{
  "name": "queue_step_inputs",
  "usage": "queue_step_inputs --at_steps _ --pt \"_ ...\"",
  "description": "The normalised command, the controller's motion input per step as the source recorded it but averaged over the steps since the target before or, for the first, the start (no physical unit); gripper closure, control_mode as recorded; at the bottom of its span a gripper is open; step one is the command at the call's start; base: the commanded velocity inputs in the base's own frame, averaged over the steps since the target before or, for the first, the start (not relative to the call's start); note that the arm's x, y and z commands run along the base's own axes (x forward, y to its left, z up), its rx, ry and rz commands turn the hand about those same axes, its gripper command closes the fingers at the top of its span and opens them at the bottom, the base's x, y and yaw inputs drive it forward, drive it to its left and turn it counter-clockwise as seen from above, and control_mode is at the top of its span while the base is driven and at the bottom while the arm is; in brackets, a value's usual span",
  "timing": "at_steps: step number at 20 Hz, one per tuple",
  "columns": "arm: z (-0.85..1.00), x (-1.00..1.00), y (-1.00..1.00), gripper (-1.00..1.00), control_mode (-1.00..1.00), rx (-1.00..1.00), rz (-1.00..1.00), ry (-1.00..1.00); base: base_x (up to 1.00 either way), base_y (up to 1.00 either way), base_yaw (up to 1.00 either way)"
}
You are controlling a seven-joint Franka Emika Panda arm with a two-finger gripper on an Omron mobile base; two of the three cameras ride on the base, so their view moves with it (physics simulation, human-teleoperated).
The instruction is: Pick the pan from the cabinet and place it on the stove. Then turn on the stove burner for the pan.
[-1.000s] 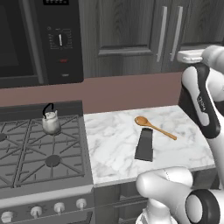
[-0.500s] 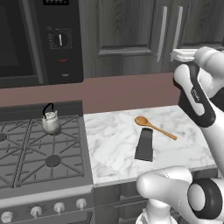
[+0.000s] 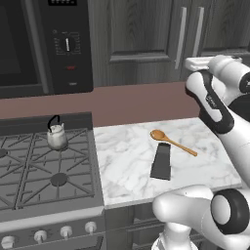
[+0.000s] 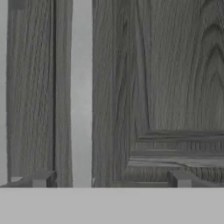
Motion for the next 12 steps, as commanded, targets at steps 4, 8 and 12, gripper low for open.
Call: queue_step_inputs --at_steps 4,8,12 --pt "0.05 0.13 -0.01 -1.00 -1.00 -0.10 0.00 0.00 0.00 0.00 0.00" --pt "0.16 0.04 -0.07 -1.00 -1.00 -0.08 0.00 -0.02 0.00 0.00 0.00" --pt "0.19 0.01 0.00 -1.00 -1.00 -0.06 0.00 -0.04 0.00 0.00 0.00"
